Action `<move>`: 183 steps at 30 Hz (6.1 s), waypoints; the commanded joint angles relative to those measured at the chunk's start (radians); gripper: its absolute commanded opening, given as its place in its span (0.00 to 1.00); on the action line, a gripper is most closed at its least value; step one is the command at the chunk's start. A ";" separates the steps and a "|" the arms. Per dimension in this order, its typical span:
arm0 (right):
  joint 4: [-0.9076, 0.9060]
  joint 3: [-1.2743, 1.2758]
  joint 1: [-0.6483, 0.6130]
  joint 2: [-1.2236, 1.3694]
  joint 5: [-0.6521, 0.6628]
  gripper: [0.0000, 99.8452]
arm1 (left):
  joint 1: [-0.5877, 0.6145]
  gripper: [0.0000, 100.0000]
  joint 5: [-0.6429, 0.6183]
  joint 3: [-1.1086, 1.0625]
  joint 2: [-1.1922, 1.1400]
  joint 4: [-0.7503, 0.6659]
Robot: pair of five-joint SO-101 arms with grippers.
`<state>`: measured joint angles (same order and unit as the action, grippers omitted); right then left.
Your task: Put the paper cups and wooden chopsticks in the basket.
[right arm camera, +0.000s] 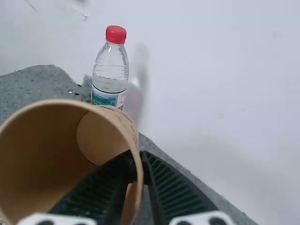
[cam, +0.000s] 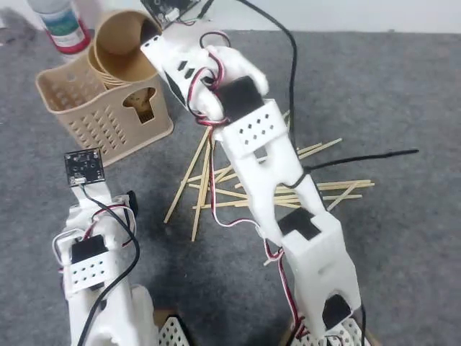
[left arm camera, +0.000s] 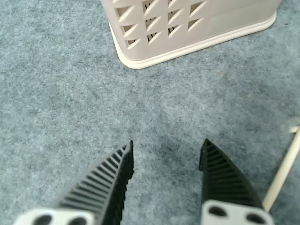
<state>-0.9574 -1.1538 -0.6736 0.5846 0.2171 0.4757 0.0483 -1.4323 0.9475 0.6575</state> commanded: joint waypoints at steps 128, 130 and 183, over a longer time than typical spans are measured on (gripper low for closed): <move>-0.180 1.834 0.723 -0.993 -0.295 0.14 | -0.008 0.23 -0.040 0.008 0.018 0.023; -0.120 1.906 0.725 -0.995 -0.319 0.14 | -0.008 0.23 -0.040 0.008 0.018 0.023; 0.246 2.282 0.714 -1.175 -0.316 0.14 | 0.118 0.23 0.017 2.413 -1.465 1.096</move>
<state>-0.7196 1.1324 0.0445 -0.5616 -0.0898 0.6045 0.0836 0.8984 -0.4687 1.7285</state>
